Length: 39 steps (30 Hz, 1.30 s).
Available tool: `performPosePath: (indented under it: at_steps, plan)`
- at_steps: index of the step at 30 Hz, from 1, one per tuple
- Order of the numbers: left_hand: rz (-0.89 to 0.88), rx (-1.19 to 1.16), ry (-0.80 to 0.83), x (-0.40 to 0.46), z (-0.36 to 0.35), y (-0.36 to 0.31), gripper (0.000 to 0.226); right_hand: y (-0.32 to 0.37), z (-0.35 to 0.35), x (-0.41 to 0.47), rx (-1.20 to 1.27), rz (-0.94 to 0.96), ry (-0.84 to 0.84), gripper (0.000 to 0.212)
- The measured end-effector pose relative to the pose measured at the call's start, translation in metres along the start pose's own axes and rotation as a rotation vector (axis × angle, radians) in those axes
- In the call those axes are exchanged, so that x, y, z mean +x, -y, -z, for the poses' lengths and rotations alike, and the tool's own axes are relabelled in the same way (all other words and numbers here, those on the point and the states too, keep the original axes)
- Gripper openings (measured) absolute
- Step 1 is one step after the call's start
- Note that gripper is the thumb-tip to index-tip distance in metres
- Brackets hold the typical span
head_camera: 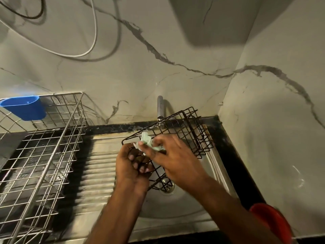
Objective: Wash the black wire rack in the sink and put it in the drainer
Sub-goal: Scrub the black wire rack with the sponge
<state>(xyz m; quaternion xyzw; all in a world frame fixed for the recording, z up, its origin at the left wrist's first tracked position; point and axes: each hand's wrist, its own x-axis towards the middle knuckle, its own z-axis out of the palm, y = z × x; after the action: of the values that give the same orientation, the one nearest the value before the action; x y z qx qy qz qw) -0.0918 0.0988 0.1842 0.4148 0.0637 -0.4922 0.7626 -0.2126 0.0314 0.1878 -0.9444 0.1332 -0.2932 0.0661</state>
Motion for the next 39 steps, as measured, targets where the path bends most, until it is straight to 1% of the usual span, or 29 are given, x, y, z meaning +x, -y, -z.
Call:
performPosePath:
  at_steps: [2,3,5,8,11,12,14,16,19,20,21,22,23,24,26,29,31,33,36,38,39]
  plan:
    - [0.013,-0.017,0.013,-0.003,0.001,-0.002,0.059,-0.006,-0.004,-0.005,-0.050,0.037,0.013,0.059]
    - [0.018,-0.023,0.026,-0.004,0.002,-0.004,0.059,-0.014,-0.005,-0.005,-0.035,0.014,0.009,0.056]
    - [0.014,-0.033,0.049,-0.007,0.003,-0.008,0.060,-0.033,-0.004,-0.006,-0.015,-0.015,-0.057,0.043]
    - [-0.013,-0.036,0.068,-0.009,0.004,-0.013,0.058,-0.064,0.005,0.000,-0.115,-0.157,-0.166,0.038]
    - [-0.021,-0.036,0.066,-0.011,0.004,-0.013,0.057,-0.102,0.016,0.008,-0.117,-0.336,-0.266,0.027]
    - [-0.017,-0.036,0.062,-0.011,0.004,-0.013,0.056,-0.110,0.019,0.011,-0.115,-0.375,-0.279,0.026]
    - [-0.005,-0.042,0.058,-0.011,0.005,-0.013,0.057,-0.111,0.023,0.014,-0.062,-0.403,-0.291,0.035]
    - [0.002,-0.050,0.061,-0.010,0.004,-0.014,0.058,-0.096,0.026,0.015,-0.033,-0.350,-0.302,0.041]
    - [0.004,-0.048,0.065,-0.008,0.002,-0.013,0.058,-0.058,0.030,0.015,0.058,-0.266,-0.328,0.048]
    - [0.006,-0.045,0.065,-0.009,0.002,-0.012,0.057,-0.042,0.030,0.016,0.086,-0.195,-0.293,0.053]
    - [0.007,-0.042,0.066,-0.008,0.001,-0.011,0.057,-0.028,0.030,0.016,0.104,-0.124,-0.213,0.057]
    - [0.005,-0.041,0.065,-0.008,0.001,-0.009,0.058,-0.015,0.028,0.016,0.110,-0.065,-0.121,0.053]
    - [0.000,-0.040,0.063,-0.008,0.000,-0.008,0.059,-0.007,0.026,0.017,0.106,-0.015,-0.029,0.045]
    - [-0.003,-0.036,0.059,-0.008,0.000,-0.007,0.060,-0.003,0.022,0.016,0.072,0.041,0.009,0.042]
    - [0.013,-0.030,0.069,-0.009,0.000,-0.007,0.058,-0.005,0.017,0.015,0.021,0.107,-0.005,0.047]
    - [0.026,-0.033,0.149,-0.011,0.003,-0.009,0.045,-0.025,0.018,0.015,0.022,0.047,-0.105,0.045]
    - [0.019,-0.036,0.183,-0.012,0.005,-0.011,0.043,-0.043,0.025,0.017,-0.006,-0.003,-0.198,0.037]
    - [0.011,-0.036,0.192,-0.011,0.006,-0.012,0.042,-0.063,0.033,0.020,0.005,-0.134,-0.257,0.030]
    - [-0.005,-0.034,0.170,-0.010,0.007,-0.012,0.042,-0.094,0.041,0.021,-0.047,-0.296,-0.283,0.033]
    - [0.000,-0.034,0.161,-0.009,0.008,-0.011,0.043,-0.099,0.044,0.019,-0.082,-0.321,-0.316,0.030]
    - [0.000,-0.036,0.164,-0.008,0.008,-0.011,0.043,-0.095,0.045,0.019,-0.087,-0.301,-0.344,0.034]
